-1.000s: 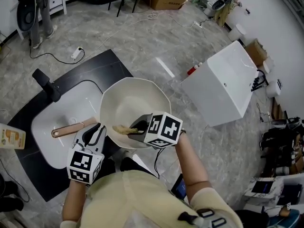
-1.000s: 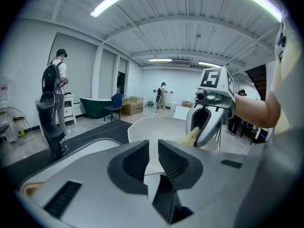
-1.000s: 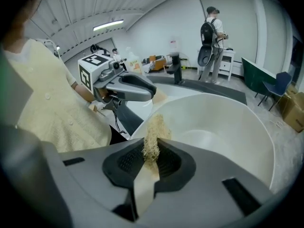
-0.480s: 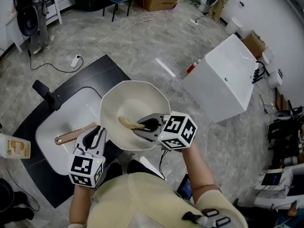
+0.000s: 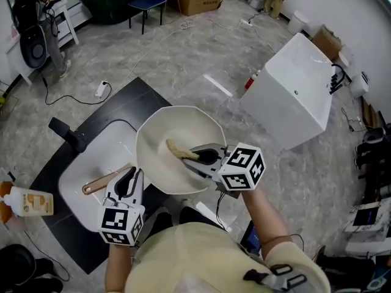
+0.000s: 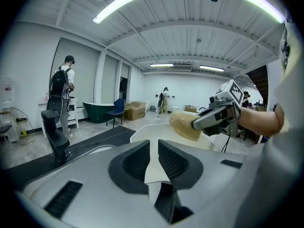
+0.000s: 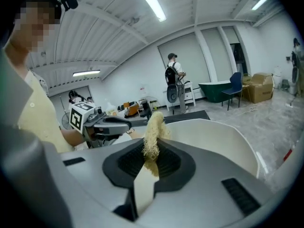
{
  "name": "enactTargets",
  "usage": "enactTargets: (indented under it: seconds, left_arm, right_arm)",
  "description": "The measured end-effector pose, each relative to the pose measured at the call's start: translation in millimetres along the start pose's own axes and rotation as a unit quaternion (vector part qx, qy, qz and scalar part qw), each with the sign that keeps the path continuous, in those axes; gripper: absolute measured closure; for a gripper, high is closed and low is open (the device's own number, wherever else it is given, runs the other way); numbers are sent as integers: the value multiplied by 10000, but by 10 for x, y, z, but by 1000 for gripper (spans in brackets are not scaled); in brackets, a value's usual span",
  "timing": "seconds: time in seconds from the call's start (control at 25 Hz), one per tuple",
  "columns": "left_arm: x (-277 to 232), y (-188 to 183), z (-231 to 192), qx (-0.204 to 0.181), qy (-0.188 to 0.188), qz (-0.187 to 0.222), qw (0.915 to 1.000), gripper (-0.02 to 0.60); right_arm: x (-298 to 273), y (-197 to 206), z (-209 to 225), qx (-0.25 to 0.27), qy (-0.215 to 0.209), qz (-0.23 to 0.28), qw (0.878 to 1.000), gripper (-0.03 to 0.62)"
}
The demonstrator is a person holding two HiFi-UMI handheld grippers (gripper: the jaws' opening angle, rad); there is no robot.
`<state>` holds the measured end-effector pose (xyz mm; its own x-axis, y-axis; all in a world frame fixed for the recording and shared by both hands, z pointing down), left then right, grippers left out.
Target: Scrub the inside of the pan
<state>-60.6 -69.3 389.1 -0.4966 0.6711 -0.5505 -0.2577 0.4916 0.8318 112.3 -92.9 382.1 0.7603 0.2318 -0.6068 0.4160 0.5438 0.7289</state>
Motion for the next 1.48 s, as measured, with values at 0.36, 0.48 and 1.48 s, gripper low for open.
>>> enactTargets:
  seconds: [0.36,0.48,1.48]
  left_arm:
    - [3,-5,-31,69,-1,24,10000,536]
    - [-5,-1,-33,62,-10,3,10000,536]
    - [-64,35,-8,45,-7,-213,9998,537]
  right_arm:
    - [60,35,96,-880,-70,538,9946,539]
    - [69,38,111,-994,-76,659,9928,542]
    - [-10,77,126,-1073,-40,573,9926,542]
Point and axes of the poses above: the fingertips, and each gripper's own axes: x backward along the fingers, z to its right, y out of its underside, the point moved 4 cm from there along x, backward along the fingers, and after that the axes turned 13 degrees about -z, right-handed, at the moved point
